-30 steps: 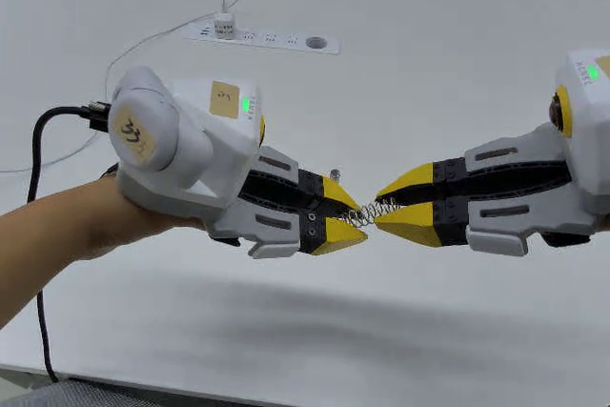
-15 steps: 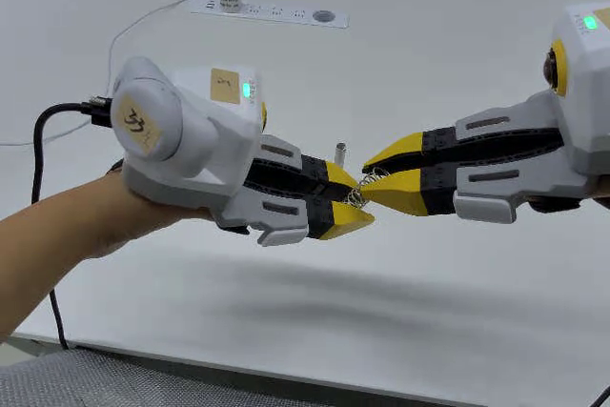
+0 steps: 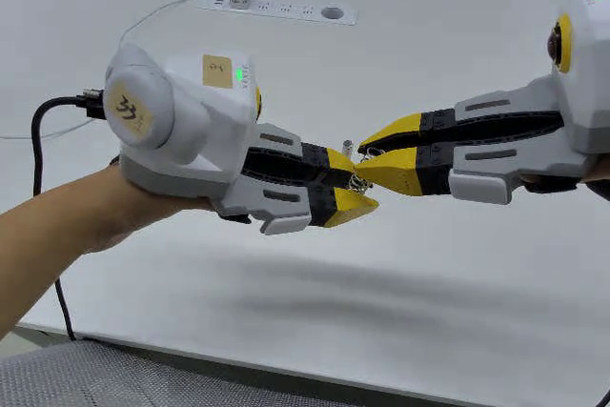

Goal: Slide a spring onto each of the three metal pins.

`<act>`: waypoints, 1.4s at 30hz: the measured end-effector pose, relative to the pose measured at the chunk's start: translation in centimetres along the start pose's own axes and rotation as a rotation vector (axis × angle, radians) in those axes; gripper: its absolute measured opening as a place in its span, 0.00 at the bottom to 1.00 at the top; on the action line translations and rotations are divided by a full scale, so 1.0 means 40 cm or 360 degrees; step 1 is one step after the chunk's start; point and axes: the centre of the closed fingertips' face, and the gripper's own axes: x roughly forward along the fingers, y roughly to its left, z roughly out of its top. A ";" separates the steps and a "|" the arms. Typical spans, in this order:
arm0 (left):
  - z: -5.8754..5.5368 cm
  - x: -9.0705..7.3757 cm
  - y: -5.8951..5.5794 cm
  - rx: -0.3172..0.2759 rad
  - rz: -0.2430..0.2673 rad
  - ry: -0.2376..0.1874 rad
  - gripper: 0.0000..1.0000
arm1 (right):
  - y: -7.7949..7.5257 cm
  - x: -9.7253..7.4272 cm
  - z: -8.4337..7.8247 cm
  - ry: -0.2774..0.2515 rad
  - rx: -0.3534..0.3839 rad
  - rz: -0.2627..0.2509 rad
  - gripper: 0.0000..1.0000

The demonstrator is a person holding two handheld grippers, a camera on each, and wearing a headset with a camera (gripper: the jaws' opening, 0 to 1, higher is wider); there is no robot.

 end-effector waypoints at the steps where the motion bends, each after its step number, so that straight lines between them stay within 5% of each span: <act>1: 0.002 -0.001 0.000 -0.0018 -0.0002 -0.0008 0.11 | 0.000 0.000 0.002 -0.0002 -0.0001 -0.0002 0.10; 14: -0.014 -0.036 0.053 -0.0038 0.0144 -0.0002 0.18 | -0.067 -0.034 0.045 -0.0030 -0.0026 -0.0139 0.10; 19: 0.005 -0.075 0.072 -0.0113 0.0190 -0.0064 0.27 | -0.121 -0.067 0.044 0.0015 -0.0053 -0.0232 0.10; 24: -0.011 -0.131 0.124 -0.0151 0.0326 -0.0022 0.39 | -0.185 -0.105 0.031 0.0071 -0.0036 -0.0336 0.10; 32: -0.012 -0.208 0.182 -0.0161 0.0481 -0.0057 0.52 | -0.283 -0.152 -0.038 0.0257 -0.0012 -0.0498 0.10; 36: 0.014 -0.232 0.196 -0.0239 0.0526 -0.0161 0.56 | -0.302 -0.157 -0.073 0.0320 0.0009 -0.0549 0.10; 42: 0.006 -0.256 0.212 -0.0239 0.0579 -0.0134 0.62 | -0.333 -0.158 -0.111 0.0380 0.0038 -0.0641 0.10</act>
